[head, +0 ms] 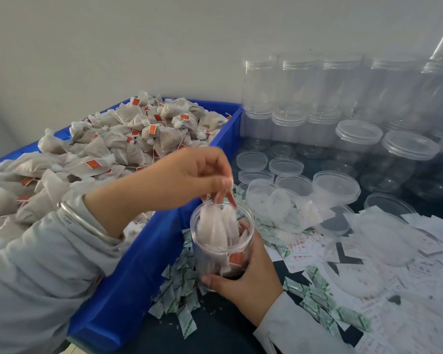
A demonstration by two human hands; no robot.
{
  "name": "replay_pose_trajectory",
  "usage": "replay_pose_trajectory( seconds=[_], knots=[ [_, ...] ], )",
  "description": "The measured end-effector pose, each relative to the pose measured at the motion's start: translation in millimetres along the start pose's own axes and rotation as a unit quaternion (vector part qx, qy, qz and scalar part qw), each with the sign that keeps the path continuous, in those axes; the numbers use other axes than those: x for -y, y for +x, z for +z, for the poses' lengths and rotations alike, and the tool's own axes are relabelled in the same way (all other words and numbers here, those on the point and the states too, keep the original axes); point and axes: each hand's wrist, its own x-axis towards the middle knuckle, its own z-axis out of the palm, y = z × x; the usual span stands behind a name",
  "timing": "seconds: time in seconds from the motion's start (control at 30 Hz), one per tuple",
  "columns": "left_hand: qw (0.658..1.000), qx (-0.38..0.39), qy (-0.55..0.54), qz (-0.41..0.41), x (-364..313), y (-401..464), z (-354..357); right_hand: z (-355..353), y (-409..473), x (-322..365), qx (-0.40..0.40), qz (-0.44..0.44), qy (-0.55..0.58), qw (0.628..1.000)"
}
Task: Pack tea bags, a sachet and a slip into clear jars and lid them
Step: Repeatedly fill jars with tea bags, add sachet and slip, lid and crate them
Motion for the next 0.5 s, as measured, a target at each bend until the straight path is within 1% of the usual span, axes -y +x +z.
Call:
replay_pose_trajectory(
  seconds=[0.03, 0.07, 0.1, 0.17, 0.23, 0.33, 0.4, 0.43, 0.5],
  knots=[
    [0.996, 0.021, 0.089, 0.005, 1, 0, 3, 0, 0, 0, 0.002, -0.003, -0.004, 1.0],
    [0.987, 0.044, 0.155, 0.01, 1, 0, 5, 0, 0, -1, 0.003, -0.005, -0.007, 1.0],
    [0.978, 0.068, 0.194, 0.013, 1, -1, 7, -1, 0, 0, 0.004, -0.005, -0.009, 1.0],
    [0.967, 0.098, 0.235, 0.014, -4, -4, 8, -1, -1, 1, 0.001, 0.002, -0.011, 1.0],
    [0.946, 0.1, 0.306, 0.045, -6, -7, 7, -2, -1, 3, -0.003, 0.008, -0.014, 1.0],
    [0.879, 0.1, 0.46, 0.077, -8, -7, 15, -3, 0, 4, -0.002, 0.013, -0.007, 1.0],
    [0.829, 0.137, 0.538, 0.07, -9, -2, 28, -3, 0, 3, 0.007, 0.017, 0.002, 1.0],
    [0.81, 0.156, 0.562, 0.06, -11, 1, 35, -3, -1, 3, 0.011, 0.02, 0.003, 1.0],
    [0.788, 0.186, 0.585, 0.037, -15, 7, 43, -2, -2, 3, 0.013, 0.023, 0.005, 1.0]
  ],
)
